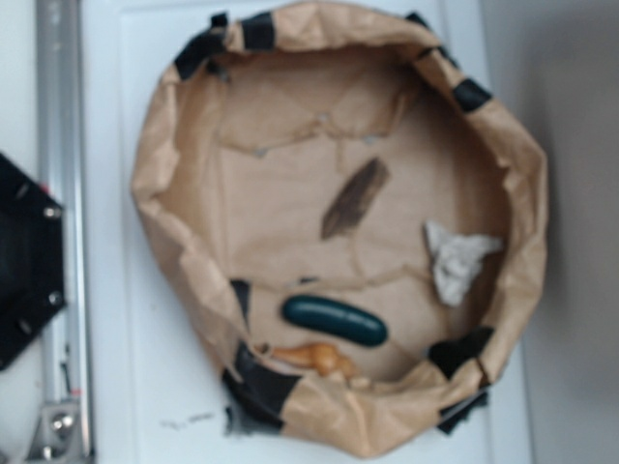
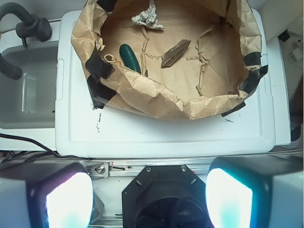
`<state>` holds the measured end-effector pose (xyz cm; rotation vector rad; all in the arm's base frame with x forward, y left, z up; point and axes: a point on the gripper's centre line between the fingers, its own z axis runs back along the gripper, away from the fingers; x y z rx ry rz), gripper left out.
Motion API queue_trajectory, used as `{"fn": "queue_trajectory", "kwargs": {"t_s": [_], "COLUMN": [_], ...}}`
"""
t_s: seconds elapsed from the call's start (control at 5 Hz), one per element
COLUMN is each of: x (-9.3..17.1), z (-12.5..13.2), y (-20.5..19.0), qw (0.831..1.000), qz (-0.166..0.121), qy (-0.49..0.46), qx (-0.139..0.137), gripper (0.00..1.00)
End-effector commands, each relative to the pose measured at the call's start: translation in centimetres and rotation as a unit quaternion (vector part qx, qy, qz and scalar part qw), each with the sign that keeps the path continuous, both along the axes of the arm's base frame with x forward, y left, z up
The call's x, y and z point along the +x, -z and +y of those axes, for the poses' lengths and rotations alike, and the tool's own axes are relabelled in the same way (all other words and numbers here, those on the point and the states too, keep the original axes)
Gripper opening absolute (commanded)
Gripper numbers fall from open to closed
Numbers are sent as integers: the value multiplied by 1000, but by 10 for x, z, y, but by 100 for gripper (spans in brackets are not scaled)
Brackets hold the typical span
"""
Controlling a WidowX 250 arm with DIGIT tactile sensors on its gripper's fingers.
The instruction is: Grab the wood chip.
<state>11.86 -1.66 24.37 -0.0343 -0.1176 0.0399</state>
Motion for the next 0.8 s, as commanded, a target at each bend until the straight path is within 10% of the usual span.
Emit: {"fn": "queue_trajectory", "kwargs": {"t_s": [0.0,0.6], "x": [0,131], "z": [0,60], "y": [0,78], "qw": [1000,939], "qz": [0,-70], "qy": [0,-325], "qx": [0,-91], "gripper": [100,100]}}
